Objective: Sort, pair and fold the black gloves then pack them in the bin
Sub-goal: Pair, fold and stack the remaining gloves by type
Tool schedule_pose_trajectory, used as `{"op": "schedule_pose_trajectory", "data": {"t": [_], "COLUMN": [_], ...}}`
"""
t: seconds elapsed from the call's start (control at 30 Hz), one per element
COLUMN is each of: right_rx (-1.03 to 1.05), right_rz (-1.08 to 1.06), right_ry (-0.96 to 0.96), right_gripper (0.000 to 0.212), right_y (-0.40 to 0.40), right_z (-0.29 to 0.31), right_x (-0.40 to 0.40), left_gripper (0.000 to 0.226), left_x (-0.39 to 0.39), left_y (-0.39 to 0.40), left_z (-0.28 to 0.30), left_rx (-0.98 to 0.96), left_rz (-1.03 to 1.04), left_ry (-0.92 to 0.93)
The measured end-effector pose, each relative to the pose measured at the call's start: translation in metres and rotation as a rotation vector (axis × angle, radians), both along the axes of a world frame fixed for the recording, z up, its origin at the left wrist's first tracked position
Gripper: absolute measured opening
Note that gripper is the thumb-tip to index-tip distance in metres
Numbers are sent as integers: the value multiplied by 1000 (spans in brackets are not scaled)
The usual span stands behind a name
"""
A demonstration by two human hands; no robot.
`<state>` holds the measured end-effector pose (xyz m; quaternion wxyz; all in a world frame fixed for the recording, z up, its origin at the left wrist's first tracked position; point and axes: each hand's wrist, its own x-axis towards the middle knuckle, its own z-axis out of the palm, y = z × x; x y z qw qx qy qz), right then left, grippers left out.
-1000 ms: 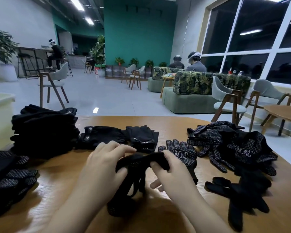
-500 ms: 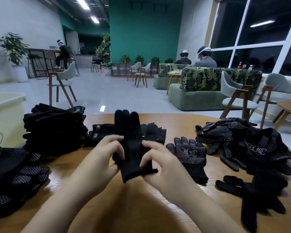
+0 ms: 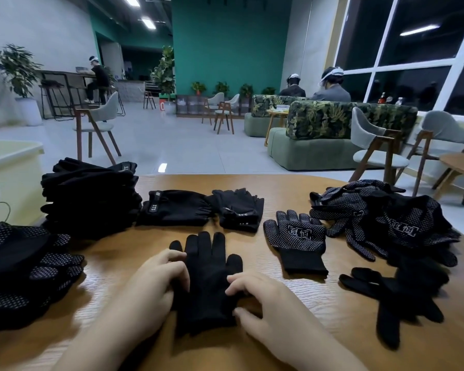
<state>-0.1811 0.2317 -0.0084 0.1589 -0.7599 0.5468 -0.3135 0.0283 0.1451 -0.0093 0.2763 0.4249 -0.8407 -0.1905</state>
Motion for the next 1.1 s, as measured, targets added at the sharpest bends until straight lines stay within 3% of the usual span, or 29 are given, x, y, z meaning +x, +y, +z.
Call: {"op": "schedule_pose_trajectory", "data": {"t": [0.1, 0.2, 0.3, 0.43, 0.57, 0.63, 0.73, 0.83, 1.0, 1.1], "right_rx": [11, 13, 55, 101, 95, 27, -162, -372, -140, -98], "right_rz": [-37, -64, -86, -121, -340, -427, -522, -643, -968, -1045], "right_ry": [-52, -53, -8, 69, 207, 173, 59, 102, 54, -21], "right_gripper": [48, 56, 62, 62, 55, 53, 42, 34, 41, 52], "right_y": [5, 4, 0, -10, -16, -10, 11, 32, 54, 52], "right_z": [2, 2, -1, 4, 3, 2, 6, 3, -3, -4], "right_x": [-3, -4, -1, 1, 2, -4, -19, -45, -102, -123], "left_gripper": [37, 7, 32, 34, 35, 37, 58, 77, 89, 89], "left_x": [-13, -30, -31, -31, -30, -31, -37, -42, -47, -50], "left_y": [11, 24, 24, 25, 26, 29, 35, 39, 43, 43], "left_z": [6, 7, -1, 1, 4, 1, -1, 3, 6, 5], "left_rx": [-81, -57, -72, -39, -17, -68, -178, -138, -95, -103], "left_rz": [-52, -189, -217, -218, -222, -218, -219, -239, -232, -226], "left_ry": [45, 6, -155, -258, -259, -276, -350, -392, -520, -553]}}
